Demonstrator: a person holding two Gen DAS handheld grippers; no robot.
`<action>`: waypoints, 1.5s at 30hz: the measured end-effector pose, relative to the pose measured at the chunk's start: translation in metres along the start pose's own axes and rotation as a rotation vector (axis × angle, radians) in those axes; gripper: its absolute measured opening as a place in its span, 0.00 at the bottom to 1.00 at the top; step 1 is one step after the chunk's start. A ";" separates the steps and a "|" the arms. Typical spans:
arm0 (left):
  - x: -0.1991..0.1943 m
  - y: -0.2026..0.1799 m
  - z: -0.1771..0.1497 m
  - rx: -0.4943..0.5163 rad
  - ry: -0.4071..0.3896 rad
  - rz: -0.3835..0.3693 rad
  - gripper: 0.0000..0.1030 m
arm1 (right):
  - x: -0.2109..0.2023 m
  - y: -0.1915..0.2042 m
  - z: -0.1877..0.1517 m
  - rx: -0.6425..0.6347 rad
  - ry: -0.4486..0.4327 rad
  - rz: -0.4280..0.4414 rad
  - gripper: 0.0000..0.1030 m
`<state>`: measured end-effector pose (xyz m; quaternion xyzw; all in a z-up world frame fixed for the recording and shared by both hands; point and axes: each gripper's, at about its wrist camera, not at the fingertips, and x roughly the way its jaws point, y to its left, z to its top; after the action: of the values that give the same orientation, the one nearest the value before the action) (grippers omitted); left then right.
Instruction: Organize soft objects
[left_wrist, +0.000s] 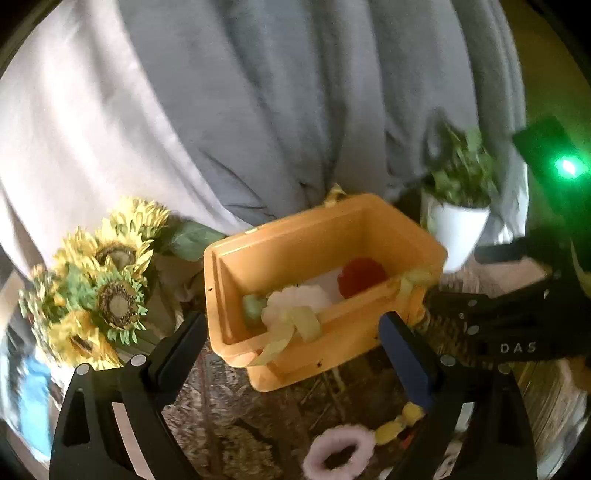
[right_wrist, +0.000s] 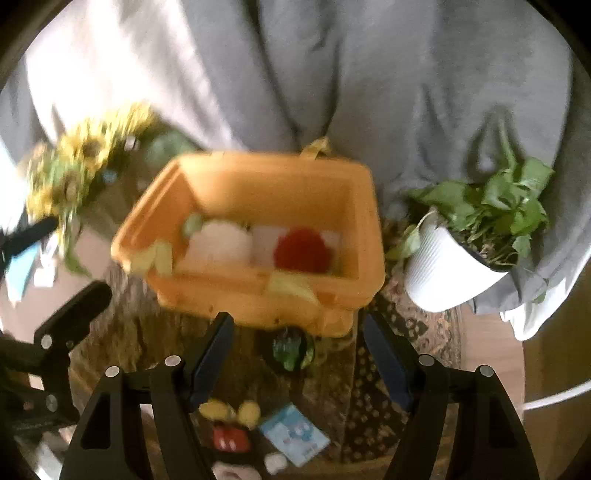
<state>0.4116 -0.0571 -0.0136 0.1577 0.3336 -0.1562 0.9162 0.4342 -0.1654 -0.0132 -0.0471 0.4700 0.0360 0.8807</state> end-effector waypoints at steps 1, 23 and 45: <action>0.000 -0.004 -0.002 0.038 0.013 -0.003 0.93 | 0.003 0.002 -0.001 -0.026 0.037 -0.003 0.71; 0.056 -0.039 -0.055 0.338 0.480 -0.189 0.93 | 0.082 0.041 -0.055 -0.363 0.605 0.019 0.71; 0.121 -0.061 -0.110 0.396 0.729 -0.268 0.92 | 0.160 0.038 -0.097 -0.427 0.792 0.009 0.71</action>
<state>0.4140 -0.0904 -0.1850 0.3303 0.6165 -0.2690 0.6622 0.4393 -0.1355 -0.2019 -0.2359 0.7530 0.1153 0.6034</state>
